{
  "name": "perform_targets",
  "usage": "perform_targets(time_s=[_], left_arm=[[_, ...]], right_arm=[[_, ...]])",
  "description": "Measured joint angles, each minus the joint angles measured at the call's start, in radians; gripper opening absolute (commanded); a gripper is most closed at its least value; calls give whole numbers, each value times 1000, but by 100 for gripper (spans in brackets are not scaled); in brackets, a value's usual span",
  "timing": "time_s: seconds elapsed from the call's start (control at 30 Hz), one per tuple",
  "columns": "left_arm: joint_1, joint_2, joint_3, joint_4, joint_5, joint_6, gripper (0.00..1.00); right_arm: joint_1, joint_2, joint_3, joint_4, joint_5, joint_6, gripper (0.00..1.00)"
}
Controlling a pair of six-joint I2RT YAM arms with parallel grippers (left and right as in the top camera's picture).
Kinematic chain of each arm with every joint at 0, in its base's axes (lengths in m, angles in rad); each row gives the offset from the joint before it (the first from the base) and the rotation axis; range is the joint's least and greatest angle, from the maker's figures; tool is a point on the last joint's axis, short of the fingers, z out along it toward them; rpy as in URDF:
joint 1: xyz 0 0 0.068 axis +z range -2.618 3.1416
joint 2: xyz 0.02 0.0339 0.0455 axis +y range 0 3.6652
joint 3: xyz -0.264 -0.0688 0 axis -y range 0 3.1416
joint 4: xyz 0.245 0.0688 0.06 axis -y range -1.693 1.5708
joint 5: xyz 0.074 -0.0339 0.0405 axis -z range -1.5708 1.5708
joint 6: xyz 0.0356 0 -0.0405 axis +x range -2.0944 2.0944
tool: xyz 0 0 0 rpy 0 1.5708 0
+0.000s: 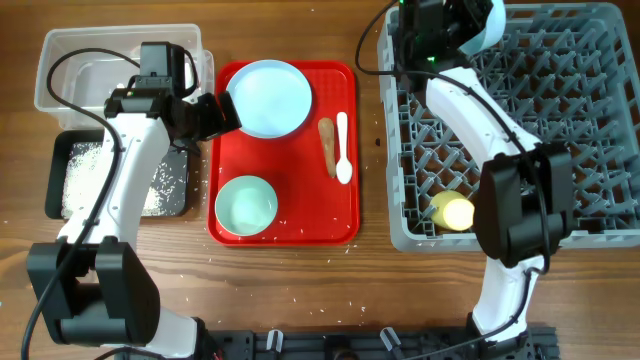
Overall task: Sort waste into correct bins and load items into the dishwasher rack
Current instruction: 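Place the blue bowl upside down in the dish rack's back row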
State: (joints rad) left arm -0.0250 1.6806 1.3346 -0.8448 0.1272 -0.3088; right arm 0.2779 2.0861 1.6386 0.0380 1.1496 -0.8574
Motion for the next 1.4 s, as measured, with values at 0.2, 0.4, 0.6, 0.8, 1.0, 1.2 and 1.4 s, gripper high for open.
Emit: perform_targets(time_s=[0.2,0.4,0.6,0.8,1.0,1.2,1.4], left_arm=[[0,0,0,0,0,0,100],[0,0,0,0,0,0,100],[0,0,0,0,0,0,100],[0,0,0,0,0,0,100],[0,0,0,0,0,0,100],[0,0,0,2,0,0,100],[0,0,0,1,0,0,100]], right_arm=[[0,46,-2,-34,-1,8,4],[7,63,-3,-52,0,29,4],[69,63,-6,-151,5,34,4],[131,63,-6,-187,7,42,100],[196,63,-7,-126,-53,42,100],[201,-80,-5,-364,-257,210,100],[214,-203,3,-764,-908,672,100]])
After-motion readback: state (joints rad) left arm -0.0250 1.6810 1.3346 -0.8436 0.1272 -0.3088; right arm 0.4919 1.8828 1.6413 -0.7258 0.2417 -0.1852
